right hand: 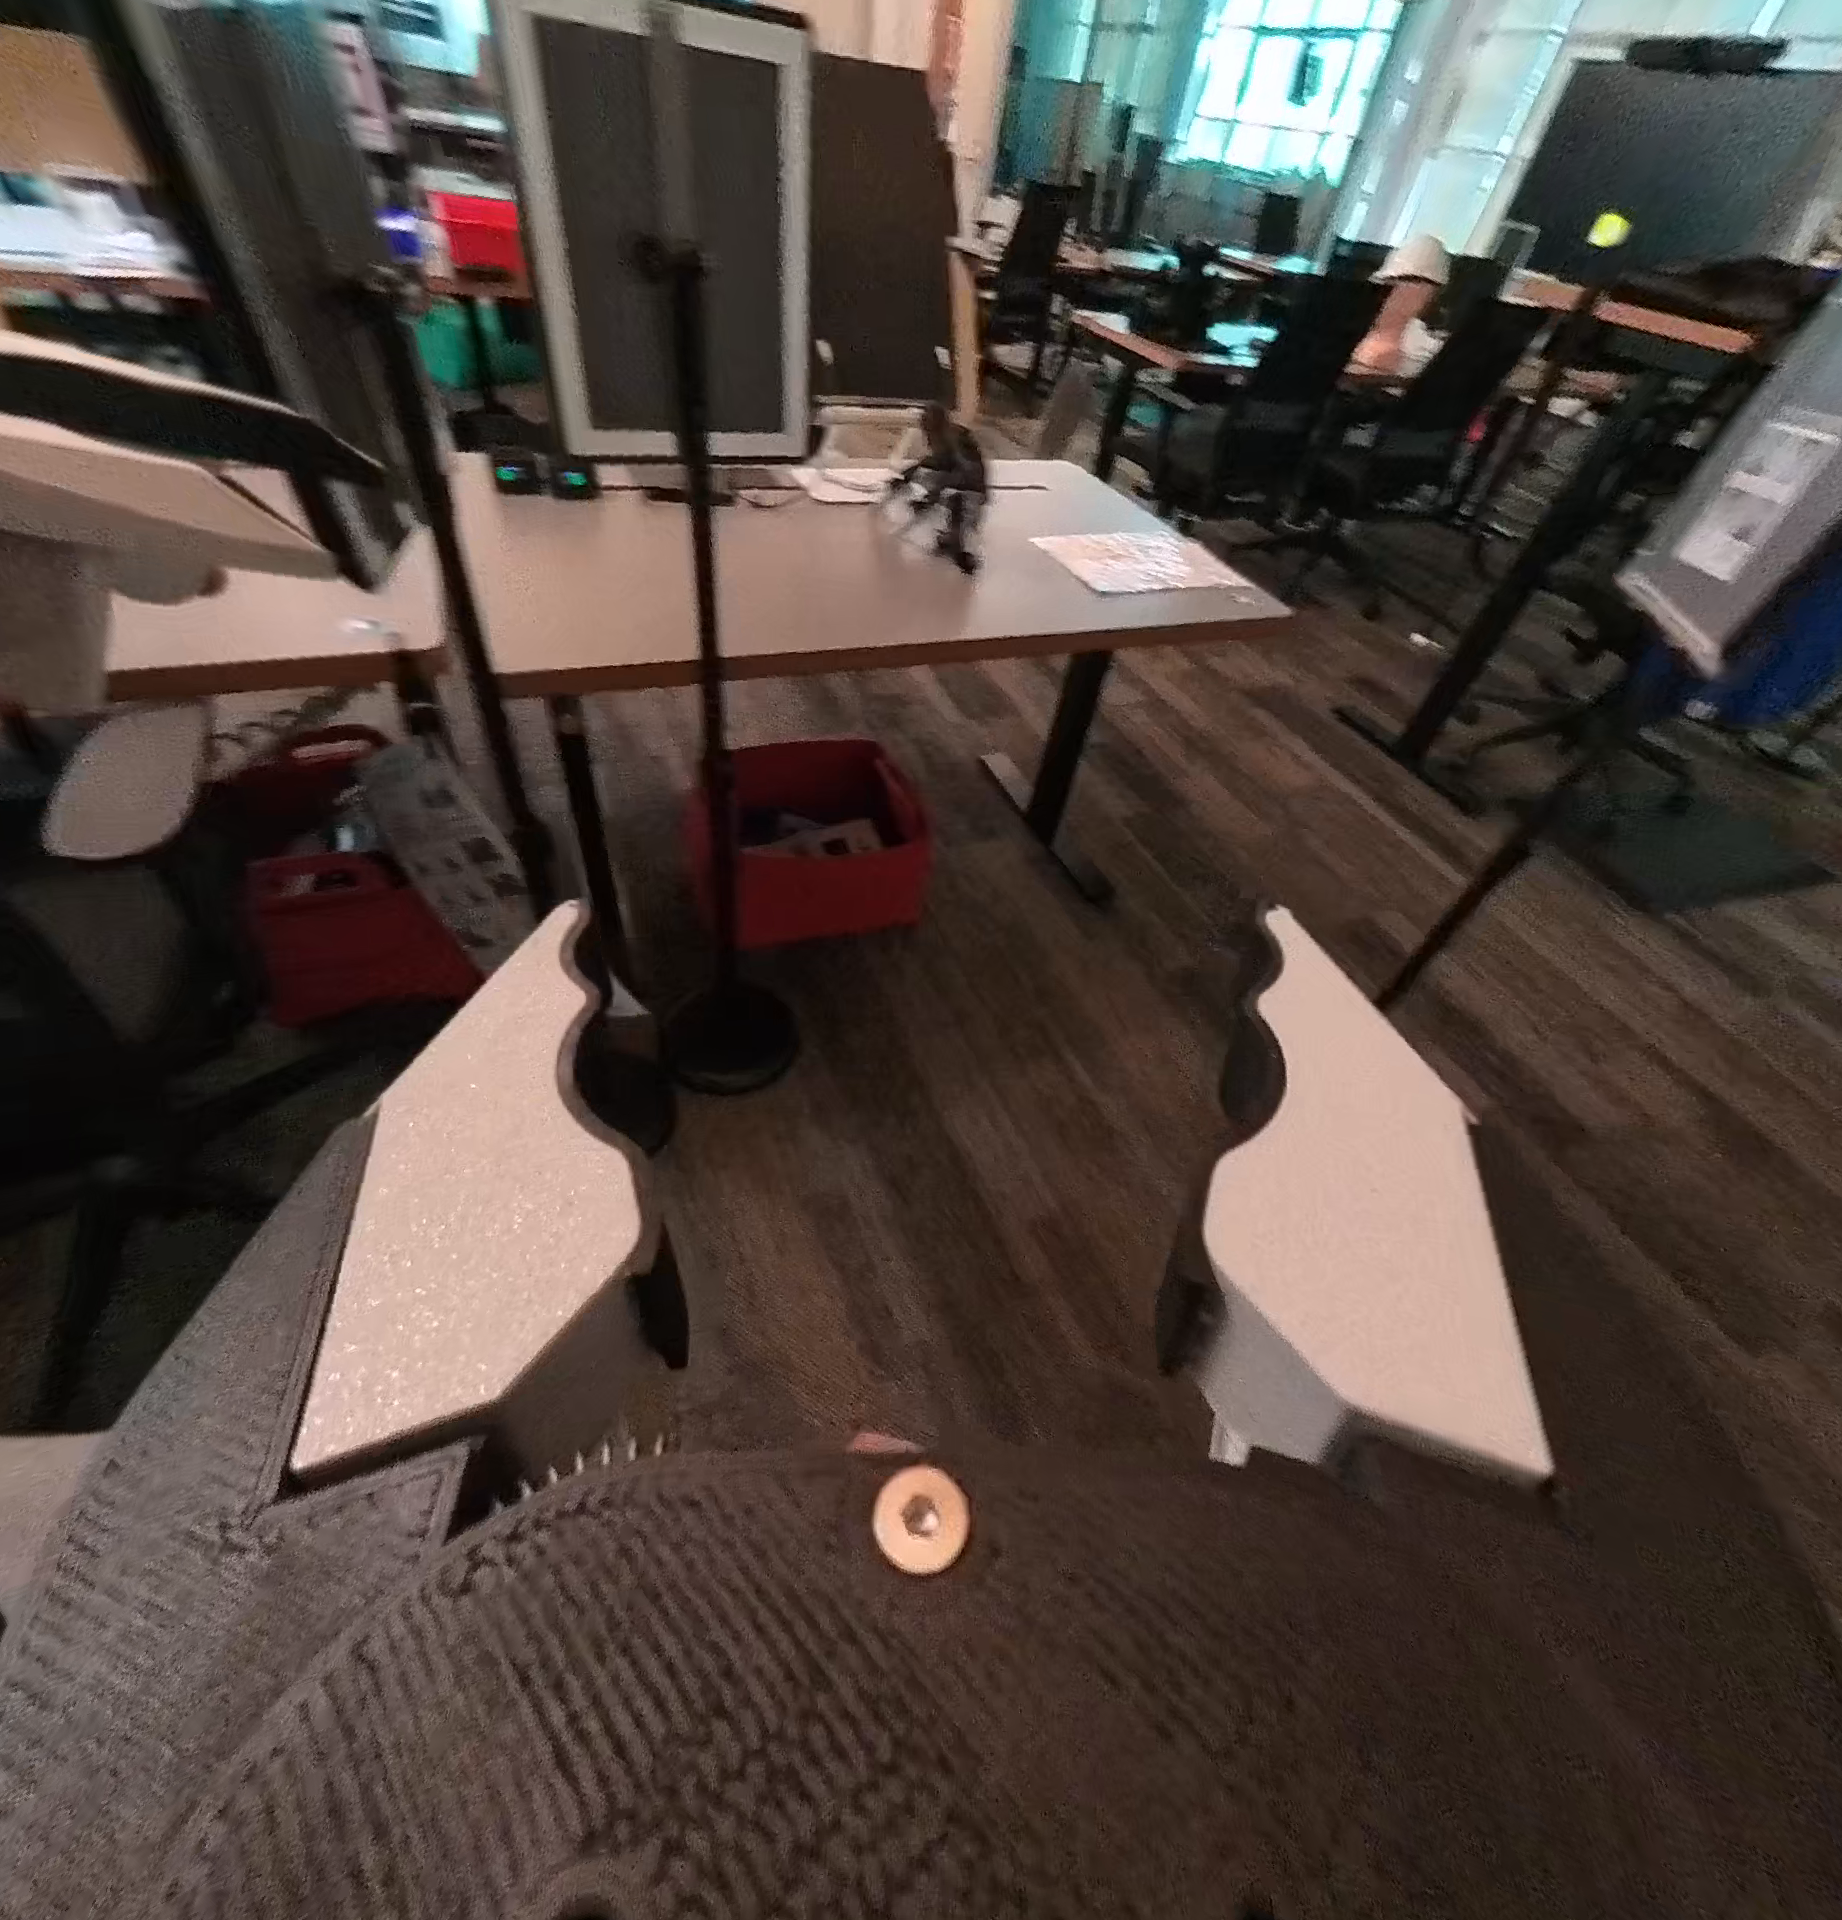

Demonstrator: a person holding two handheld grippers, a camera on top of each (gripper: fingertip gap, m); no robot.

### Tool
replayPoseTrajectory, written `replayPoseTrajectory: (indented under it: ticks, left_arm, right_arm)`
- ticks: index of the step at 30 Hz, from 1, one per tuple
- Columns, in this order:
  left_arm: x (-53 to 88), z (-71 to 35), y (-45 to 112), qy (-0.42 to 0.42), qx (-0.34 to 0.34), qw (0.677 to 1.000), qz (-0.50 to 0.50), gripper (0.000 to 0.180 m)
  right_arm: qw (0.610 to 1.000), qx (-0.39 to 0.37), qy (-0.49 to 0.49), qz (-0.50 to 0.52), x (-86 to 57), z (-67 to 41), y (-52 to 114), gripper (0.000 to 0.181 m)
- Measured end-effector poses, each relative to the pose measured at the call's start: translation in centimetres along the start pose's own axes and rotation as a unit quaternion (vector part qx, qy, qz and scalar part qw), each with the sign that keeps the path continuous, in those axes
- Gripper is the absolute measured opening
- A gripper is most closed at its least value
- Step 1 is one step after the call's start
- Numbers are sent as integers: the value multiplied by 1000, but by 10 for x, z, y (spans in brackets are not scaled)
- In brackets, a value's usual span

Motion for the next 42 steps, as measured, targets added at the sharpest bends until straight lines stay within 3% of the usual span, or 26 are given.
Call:
replayPoseTrajectory:
  ticks: [1,9,15,20,28,34,37,42]
  left_arm:
    - [-1,-1,26,3,3,1000,11,94]
    - [11,-13,226,15,24,996,84,89]
    - [60,-34,383,52,22,992,113,89]
    - [118,-88,500,39,9,992,119,89]
    - [222,-142,591,33,-31,999,25,95]
    - [308,-161,618,112,-18,989,-91,101]
    - [351,-177,633,113,-20,983,-143,102]
    - [411,-194,678,77,-17,974,-215,105]
  right_arm:
    - [1000,4,2,17,-19,4,-1,114]
    - [991,57,31,119,-151,60,34,89]
    - [981,84,24,174,-276,75,117,91]
    - [967,129,62,211,-388,96,220,103]
    - [972,105,83,195,-514,122,409,118]
    - [985,51,100,133,-607,137,557,110]
    - [988,50,82,119,-658,151,639,120]
    - [993,57,81,68,-720,178,776,113]
Point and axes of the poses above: each gripper's, where its closed fingertips meet, y out along the fingers, z out of its underside, x = y × z across the jaws, the point moved 6 cm from there along -y, back along the fingers, and after that the axes turned 6 degrees about z, right-handed, at the moved point
